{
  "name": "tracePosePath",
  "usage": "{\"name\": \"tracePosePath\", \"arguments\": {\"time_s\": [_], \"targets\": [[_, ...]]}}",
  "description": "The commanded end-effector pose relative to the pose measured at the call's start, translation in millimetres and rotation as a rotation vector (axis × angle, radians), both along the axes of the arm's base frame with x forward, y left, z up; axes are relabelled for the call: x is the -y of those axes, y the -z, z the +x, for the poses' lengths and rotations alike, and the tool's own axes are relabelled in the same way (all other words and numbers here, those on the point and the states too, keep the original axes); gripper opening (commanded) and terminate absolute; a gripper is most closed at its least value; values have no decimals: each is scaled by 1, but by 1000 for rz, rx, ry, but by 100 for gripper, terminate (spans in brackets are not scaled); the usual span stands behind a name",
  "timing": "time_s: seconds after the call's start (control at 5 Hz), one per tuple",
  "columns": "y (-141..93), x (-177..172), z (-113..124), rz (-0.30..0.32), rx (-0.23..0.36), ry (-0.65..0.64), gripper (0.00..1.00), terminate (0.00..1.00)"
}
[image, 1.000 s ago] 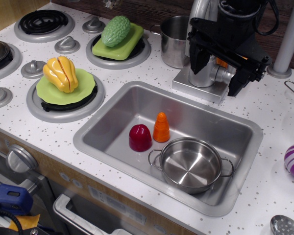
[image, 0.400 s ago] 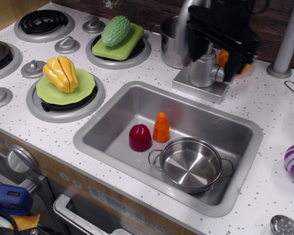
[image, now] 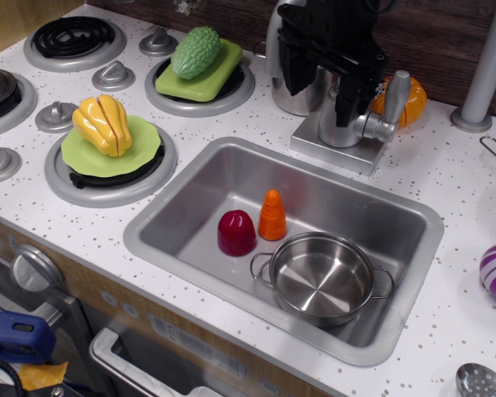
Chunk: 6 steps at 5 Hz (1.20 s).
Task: Turn faucet front to left
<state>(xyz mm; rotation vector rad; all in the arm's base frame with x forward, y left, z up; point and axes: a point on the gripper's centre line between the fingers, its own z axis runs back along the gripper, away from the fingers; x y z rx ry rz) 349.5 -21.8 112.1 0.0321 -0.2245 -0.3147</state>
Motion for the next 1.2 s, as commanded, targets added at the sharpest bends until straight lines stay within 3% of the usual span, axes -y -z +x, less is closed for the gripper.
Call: {"name": "tracePosePath", "arguments": {"time_s": [0.0, 0.4, 1.0], "targets": [[-6, -18, 6, -7, 28, 31, 100, 0], [-5, -41, 21, -17, 11, 83, 100, 0], [-1, -56, 39, 9, 54, 164, 100, 0]]}}
